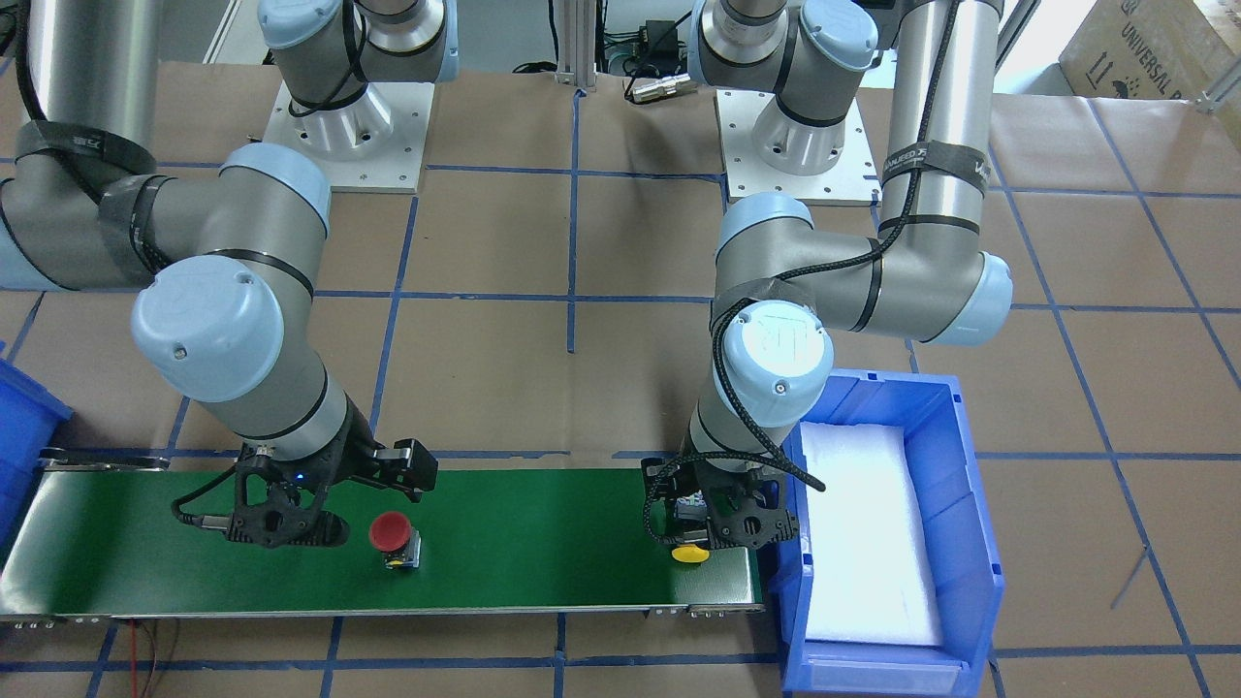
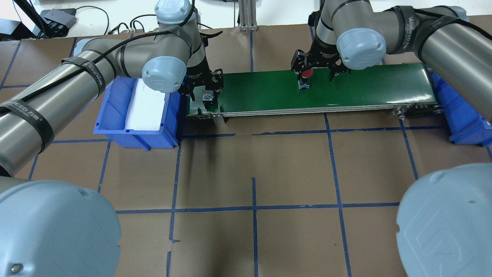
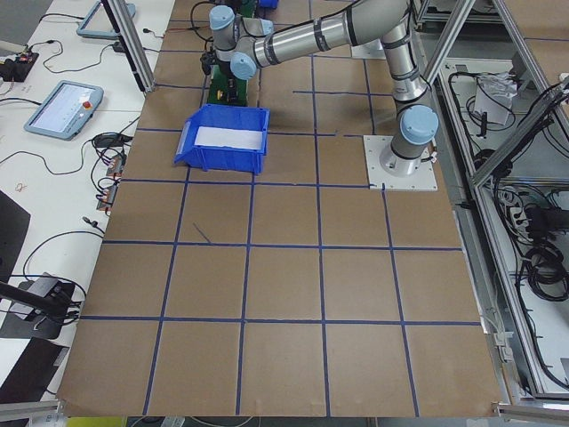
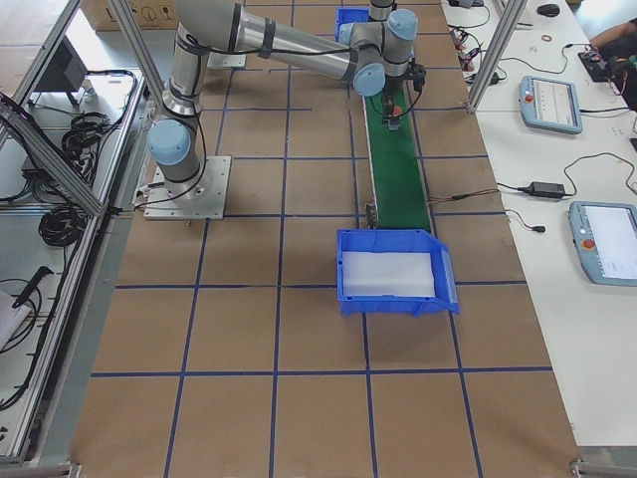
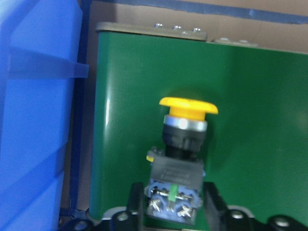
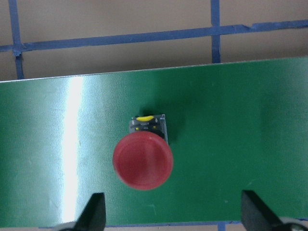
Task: Transport two buttons from left to right
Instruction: 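Place the yellow button on the belt while the right gripper grasps the red button, then carry the red button to the far bin while the left gripper withdraws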
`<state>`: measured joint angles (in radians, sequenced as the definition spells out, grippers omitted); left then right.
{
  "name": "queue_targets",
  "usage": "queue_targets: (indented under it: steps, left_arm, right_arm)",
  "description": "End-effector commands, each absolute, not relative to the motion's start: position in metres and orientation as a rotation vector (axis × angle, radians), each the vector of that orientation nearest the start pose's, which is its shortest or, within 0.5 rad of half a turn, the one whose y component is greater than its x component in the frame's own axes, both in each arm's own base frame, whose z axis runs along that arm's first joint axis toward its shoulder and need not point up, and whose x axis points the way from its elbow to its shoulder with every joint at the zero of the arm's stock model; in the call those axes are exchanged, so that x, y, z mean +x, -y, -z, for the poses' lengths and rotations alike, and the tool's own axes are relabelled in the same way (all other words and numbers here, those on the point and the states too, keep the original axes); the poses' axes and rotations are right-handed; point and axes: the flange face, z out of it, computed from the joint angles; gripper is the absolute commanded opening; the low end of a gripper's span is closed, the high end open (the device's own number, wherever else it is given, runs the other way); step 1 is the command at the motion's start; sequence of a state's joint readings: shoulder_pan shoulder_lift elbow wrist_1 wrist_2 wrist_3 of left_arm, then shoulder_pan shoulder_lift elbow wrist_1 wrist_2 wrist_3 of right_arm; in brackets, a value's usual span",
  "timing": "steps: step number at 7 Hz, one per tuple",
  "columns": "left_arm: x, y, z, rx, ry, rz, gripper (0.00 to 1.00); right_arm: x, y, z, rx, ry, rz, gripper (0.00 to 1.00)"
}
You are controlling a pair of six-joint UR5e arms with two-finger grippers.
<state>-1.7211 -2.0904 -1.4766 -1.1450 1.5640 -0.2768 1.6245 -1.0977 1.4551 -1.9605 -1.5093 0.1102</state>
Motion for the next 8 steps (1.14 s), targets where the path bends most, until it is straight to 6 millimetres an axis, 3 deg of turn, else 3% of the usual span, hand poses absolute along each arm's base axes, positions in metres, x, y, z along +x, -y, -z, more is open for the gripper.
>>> queue_targets:
  steps: [1,2,3,4,6,7,8]
  left_arm:
    - [-0.229,0.624,-0.312,-0.176,-3.145,0.017,1.0]
    - [-0.224,0.603,-0.351,-0.121,-3.145,0.006,1.0]
    - [-0.205,0.591,-0.386,-0.087,-3.133,0.033,1.0]
    - [-0.176,0.568,-0.417,-0.131,-3.122,-0.049,1.0]
    - [-0.15,0.507,-0.472,0.033,-3.124,-0.028,1.0]
    - [-0.145,0.478,-0.494,0.041,-3.123,-0.028,1.0]
    - [-0.141,0.464,-0.514,0.029,-3.116,-0.052,1.0]
  right_arm:
    - [0.174,0.665,-0.3,0.065,-3.076,0.04,1.0]
    - [0.174,0.673,-0.296,0.065,-3.076,0.042,1.0]
    - [0.174,0.681,-0.29,0.065,-3.076,0.04,1.0]
    - [0.171,0.686,-0.291,0.025,-3.076,0.051,0.98]
    - [0.153,0.692,-0.301,0.044,-3.076,0.077,0.17]
    - [0.15,0.689,-0.3,0.05,-3.08,0.059,0.08]
    - [0.148,0.689,-0.299,0.055,-3.08,0.045,0.05]
